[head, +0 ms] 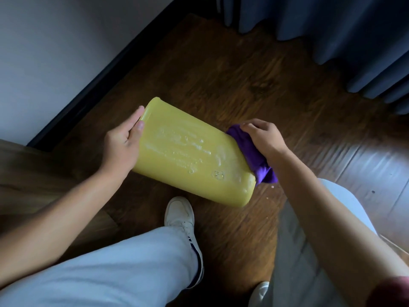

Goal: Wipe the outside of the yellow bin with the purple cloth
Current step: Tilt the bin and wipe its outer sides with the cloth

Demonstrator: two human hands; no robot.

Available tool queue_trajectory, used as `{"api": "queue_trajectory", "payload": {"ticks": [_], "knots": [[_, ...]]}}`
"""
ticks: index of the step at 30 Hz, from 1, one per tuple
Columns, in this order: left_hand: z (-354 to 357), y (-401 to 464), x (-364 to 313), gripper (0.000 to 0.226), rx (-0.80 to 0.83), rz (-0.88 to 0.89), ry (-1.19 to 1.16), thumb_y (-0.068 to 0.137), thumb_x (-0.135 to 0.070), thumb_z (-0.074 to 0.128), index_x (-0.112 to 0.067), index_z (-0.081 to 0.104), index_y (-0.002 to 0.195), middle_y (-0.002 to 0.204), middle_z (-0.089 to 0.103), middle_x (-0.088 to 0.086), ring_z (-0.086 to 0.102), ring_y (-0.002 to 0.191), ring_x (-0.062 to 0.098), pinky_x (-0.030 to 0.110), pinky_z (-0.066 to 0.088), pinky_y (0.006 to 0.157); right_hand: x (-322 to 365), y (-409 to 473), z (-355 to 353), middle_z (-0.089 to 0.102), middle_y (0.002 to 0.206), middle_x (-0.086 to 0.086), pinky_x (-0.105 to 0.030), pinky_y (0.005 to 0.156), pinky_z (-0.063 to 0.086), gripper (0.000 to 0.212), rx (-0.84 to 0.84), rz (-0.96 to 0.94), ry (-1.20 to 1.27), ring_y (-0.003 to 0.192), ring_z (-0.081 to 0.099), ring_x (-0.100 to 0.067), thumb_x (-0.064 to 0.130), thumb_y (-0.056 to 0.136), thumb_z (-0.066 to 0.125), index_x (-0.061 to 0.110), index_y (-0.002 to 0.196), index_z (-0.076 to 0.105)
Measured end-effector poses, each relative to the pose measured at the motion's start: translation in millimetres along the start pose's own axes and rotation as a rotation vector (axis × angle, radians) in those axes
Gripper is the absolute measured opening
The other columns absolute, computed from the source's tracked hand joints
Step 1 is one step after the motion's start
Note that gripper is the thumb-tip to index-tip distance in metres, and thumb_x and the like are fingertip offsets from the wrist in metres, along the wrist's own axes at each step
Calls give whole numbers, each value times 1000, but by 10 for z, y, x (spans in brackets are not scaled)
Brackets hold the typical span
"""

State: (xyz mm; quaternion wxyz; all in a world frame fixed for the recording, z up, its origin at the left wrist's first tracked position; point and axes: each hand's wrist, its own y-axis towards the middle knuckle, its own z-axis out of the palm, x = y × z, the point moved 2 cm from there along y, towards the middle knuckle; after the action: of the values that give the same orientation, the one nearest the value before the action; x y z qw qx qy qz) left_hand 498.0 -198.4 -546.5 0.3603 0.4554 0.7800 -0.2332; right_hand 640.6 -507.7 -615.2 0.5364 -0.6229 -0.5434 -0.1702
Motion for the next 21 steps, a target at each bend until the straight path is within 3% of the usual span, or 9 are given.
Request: {"api": "queue_trajectory", "payload": {"ticks": [2, 4, 6, 8, 12, 14, 17, 19, 21], "knots": [[-3, 21, -21, 39, -4, -28, -20, 109, -32, 52, -35, 56, 147, 143, 54, -21, 51, 134, -2, 17, 42, 109, 63, -160, 98, 74, 108, 9, -29, 89, 49, 23, -73, -201, -109, 106, 66, -17, 41, 95, 63, 37, 113, 76], [-10, 53, -50, 38, -1, -36, -21, 108, -36, 52, -40, 57, 145, 139, 54, -28, 52, 129, -7, 11, 43, 103, 57, -320, 207, 71, 128, 4, -29, 90, 45, 32, -112, -318, -190, 120, 62, -19, 39, 100, 62, 28, 129, 70], [-14, 76, -77, 37, 4, -35, -14, 108, -39, 52, -45, 56, 144, 131, 53, -37, 53, 118, -19, 3, 42, 96, 5, -459, 263, 59, 149, -1, -35, 106, 42, 44, -131, -325, -240, 140, 49, -21, 39, 102, 61, 23, 142, 61], [-9, 87, -92, 36, 0, -41, -7, 108, -41, 52, -48, 56, 143, 129, 54, -38, 52, 112, -23, 2, 42, 91, -85, -612, 294, 44, 162, -3, -42, 123, 30, 54, -135, -293, -260, 153, 32, -23, 39, 101, 61, 22, 152, 51], [-8, 103, -94, 37, -20, -49, -19, 108, -39, 51, -44, 56, 144, 135, 54, -31, 54, 118, -17, 5, 42, 96, -279, -913, 402, 27, 172, -4, -50, 128, 21, 64, -175, -291, -267, 161, 13, -27, 37, 101, 62, 24, 160, 39], [-6, 110, -83, 37, -23, -63, -28, 108, -38, 52, -43, 57, 144, 136, 54, -29, 55, 122, -10, 16, 44, 102, -313, -1020, 502, 27, 171, -8, -50, 129, 18, 63, -237, -351, -293, 161, 13, -32, 32, 101, 63, 18, 158, 42], [-7, 150, -80, 35, -14, -98, -39, 108, -36, 53, -44, 59, 142, 132, 55, -31, 56, 116, -16, 22, 44, 106, -266, -1047, 618, 36, 167, -12, -49, 128, 19, 56, -309, -441, -310, 158, 22, -34, 24, 99, 60, 11, 153, 49], [-2, 168, -87, 36, -12, -119, -65, 107, -35, 53, -43, 60, 142, 134, 56, -28, 56, 124, -6, 27, 46, 108, -233, -978, 574, 46, 161, -9, -46, 125, 29, 50, -337, -426, -181, 154, 35, -29, 19, 99, 55, 11, 149, 54], [19, 174, -101, 36, -16, -128, -81, 108, -35, 54, -40, 59, 143, 137, 57, -25, 56, 128, 0, 28, 46, 109, -217, -889, 429, 56, 153, 1, -35, 119, 38, 45, -401, -380, 8, 143, 49, -15, 16, 102, 54, 16, 146, 57]]}}
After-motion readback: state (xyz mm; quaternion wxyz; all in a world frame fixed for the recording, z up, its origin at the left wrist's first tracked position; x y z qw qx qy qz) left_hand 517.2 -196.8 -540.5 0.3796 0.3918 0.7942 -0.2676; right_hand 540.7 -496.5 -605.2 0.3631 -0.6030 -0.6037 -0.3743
